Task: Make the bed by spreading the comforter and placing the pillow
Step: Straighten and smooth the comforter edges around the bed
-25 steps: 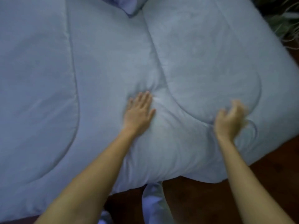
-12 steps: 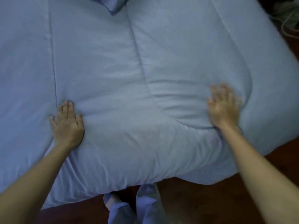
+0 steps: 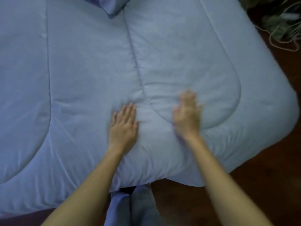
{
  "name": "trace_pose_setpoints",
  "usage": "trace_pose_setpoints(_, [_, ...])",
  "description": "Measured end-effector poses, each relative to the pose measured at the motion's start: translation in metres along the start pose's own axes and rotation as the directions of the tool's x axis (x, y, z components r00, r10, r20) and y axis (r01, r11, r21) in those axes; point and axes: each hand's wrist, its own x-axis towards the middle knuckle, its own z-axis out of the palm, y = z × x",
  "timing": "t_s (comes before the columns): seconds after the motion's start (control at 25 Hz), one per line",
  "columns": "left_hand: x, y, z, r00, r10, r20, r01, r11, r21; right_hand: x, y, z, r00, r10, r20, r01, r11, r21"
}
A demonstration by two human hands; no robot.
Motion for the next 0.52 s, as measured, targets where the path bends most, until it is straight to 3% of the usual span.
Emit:
trace_pose_setpoints(0.08, [-0.018, -0.043, -0.005, 0.991, -0.13, -0.001, 0.13, 0.99, 0.062, -0.047, -0.044, 0.034, 0.939, -0.315, 0.141, 0.329, 0.941, -0.085])
trace_pose_setpoints(0.16, [-0.033, -0.078, -0.014, 0.977, -0.211, 0.017, 0.209, 0.974, 0.083, -0.053, -0.019, 0.036, 0.923, -0.331, 0.195, 0.356, 0.928, -0.108])
trace_pose_setpoints(0.24, [-0.04, -0.095, -0.021, 0.963, -0.266, 0.05, 0.261, 0.962, 0.083, -0.047, 0.041, 0.016, 0.973, -0.157, 0.17, 0.184, 0.971, -0.155])
trace_pose_setpoints(0.32, [-0.042, -0.096, -0.022, 0.956, -0.286, 0.068, 0.28, 0.957, 0.078, -0.044, 0.115, -0.011, 0.975, 0.102, 0.198, -0.051, 0.968, -0.246])
trace_pose_setpoints(0.4, [-0.038, -0.091, -0.023, 0.952, -0.297, 0.074, 0.294, 0.954, 0.053, -0.039, 0.174, -0.042, 0.878, 0.411, 0.246, -0.345, 0.899, -0.271])
trace_pose_setpoints(0.44, [-0.038, -0.088, -0.022, 0.948, -0.307, 0.086, 0.304, 0.952, 0.044, -0.038, 0.187, -0.062, 0.781, 0.569, 0.259, -0.513, 0.82, -0.254])
trace_pose_setpoints(0.48, [-0.038, -0.085, -0.022, 0.943, -0.32, 0.095, 0.319, 0.947, 0.032, -0.036, 0.19, -0.08, 0.688, 0.683, 0.245, -0.643, 0.73, -0.231])
trace_pose_setpoints(0.52, [-0.036, -0.082, -0.023, 0.937, -0.336, 0.097, 0.336, 0.942, 0.012, -0.031, 0.186, -0.089, 0.662, 0.725, 0.193, -0.694, 0.689, -0.208])
